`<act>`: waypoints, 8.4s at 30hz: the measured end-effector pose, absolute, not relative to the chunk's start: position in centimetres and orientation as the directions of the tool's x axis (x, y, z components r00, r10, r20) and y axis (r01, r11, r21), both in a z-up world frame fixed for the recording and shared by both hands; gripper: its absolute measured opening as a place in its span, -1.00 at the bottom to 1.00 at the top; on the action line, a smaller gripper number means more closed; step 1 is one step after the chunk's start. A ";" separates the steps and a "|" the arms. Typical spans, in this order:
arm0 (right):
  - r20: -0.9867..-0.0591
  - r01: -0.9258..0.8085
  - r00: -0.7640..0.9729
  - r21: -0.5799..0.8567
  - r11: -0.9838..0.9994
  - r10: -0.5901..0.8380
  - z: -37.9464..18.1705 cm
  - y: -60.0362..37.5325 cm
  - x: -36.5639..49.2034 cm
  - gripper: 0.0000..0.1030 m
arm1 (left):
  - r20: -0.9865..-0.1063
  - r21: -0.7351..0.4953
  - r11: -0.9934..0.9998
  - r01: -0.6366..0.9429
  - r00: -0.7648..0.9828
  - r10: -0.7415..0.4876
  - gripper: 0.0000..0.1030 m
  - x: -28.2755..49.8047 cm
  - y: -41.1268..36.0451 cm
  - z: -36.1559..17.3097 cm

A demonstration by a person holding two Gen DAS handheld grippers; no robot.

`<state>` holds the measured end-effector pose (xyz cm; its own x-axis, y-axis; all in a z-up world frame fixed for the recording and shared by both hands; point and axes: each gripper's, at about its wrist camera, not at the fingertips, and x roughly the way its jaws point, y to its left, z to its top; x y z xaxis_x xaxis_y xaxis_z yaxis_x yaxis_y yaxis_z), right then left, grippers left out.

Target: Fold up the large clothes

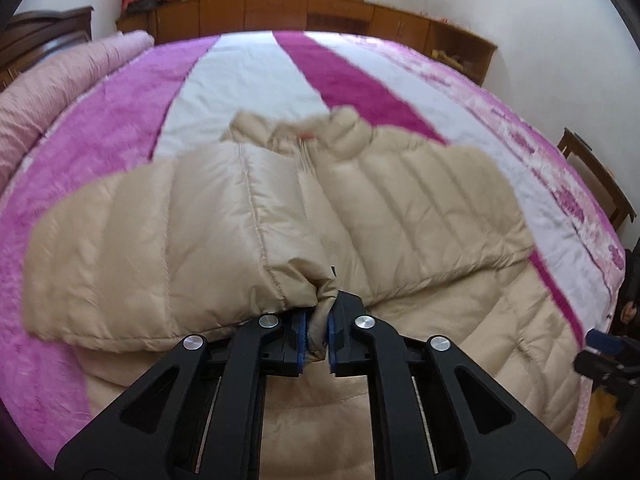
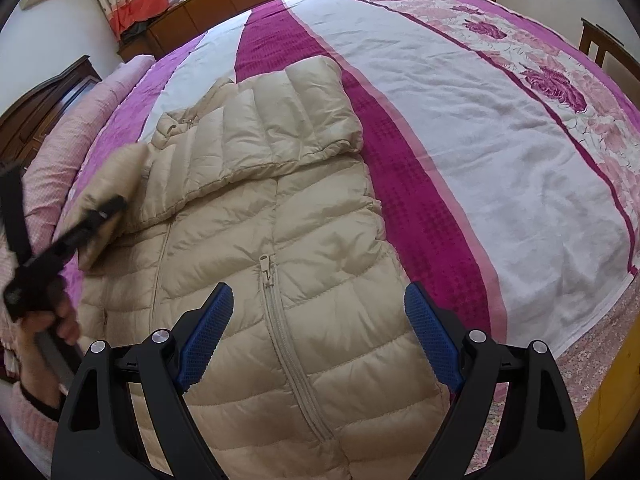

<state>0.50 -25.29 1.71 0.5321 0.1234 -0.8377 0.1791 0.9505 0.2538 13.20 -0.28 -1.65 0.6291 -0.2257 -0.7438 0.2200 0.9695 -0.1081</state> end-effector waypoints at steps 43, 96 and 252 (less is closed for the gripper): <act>-0.836 -0.323 0.428 0.213 0.922 0.343 5.6 -0.6 8.9 0.64 | -0.884 -0.054 0.998 -0.035 0.467 -0.031 0.37 8.1 18.7 -1.4; -0.809 0.023 0.504 0.364 0.931 0.303 2.4 -17.9 11.6 -0.81 | -0.847 -0.079 0.992 0.099 0.518 -0.120 0.37 11.0 9.6 -0.6; -0.815 -0.159 0.517 0.206 0.965 0.259 2.0 -25.4 -10.3 -0.82 | -0.906 -0.133 0.976 0.174 0.378 -0.191 -0.82 -9.5 8.9 -1.7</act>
